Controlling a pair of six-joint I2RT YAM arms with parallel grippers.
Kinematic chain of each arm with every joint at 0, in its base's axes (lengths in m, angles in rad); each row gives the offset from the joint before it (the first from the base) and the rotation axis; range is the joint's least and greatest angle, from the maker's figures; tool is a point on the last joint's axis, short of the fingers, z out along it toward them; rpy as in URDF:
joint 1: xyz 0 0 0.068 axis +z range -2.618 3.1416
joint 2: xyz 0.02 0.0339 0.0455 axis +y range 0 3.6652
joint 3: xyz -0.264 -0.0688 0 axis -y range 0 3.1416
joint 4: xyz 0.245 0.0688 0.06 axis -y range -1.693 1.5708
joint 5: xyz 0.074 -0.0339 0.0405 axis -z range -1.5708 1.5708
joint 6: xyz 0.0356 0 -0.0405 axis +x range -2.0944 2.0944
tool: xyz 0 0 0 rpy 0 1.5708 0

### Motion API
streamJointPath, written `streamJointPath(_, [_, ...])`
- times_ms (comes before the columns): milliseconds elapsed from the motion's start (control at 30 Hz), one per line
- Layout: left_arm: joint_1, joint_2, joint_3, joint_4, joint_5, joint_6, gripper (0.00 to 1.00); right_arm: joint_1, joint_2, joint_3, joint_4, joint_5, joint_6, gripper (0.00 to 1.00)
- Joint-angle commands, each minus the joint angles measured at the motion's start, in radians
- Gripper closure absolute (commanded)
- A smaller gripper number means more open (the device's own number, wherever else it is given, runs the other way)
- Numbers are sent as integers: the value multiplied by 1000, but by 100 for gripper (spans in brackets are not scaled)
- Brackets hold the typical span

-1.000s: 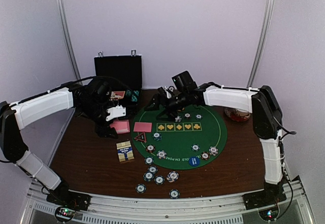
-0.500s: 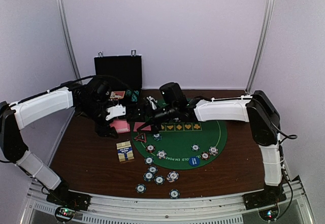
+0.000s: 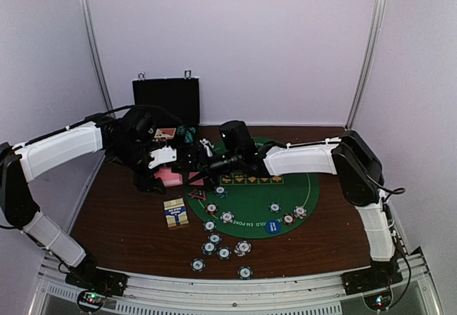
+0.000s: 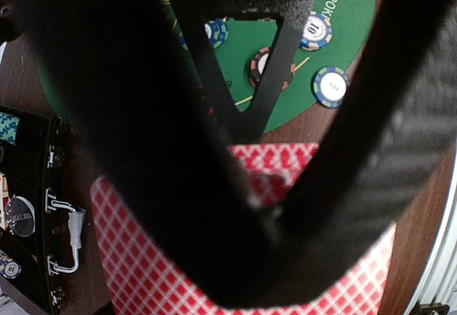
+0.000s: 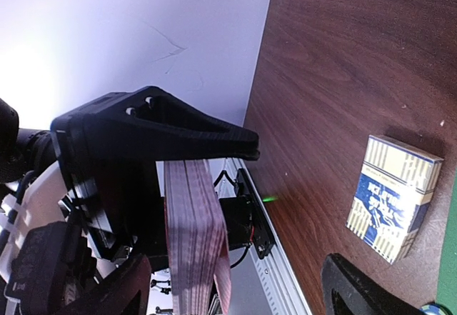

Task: Distribute texas hold em gaming equipment
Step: Pass from the left arm to the right

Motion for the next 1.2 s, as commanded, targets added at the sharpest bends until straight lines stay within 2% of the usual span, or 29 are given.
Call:
streamJointPath(0, [1,-1,34,6,27,-6,73,21,53,84,122,-47,72,14])
streamJointPath(367, [1,7,48,-1,29,-6,73,34,144,165,162,-88,139,15])
streamJointPath(600, [1,5,57,-2,33,-25,74,18,132,50,437,-105,304,17])
streamJointPath(733, [1,7,75,-6,54,-41,74,8,118,-15,528,-104,351,19])
streamJointPath(933, [1,17,99,-21,68,-42,75,6,103,-39,534,-108,346,21])
streamJointPath(1167, [1,29,108,-26,81,-39,75,16,129,30,508,-107,348,22])
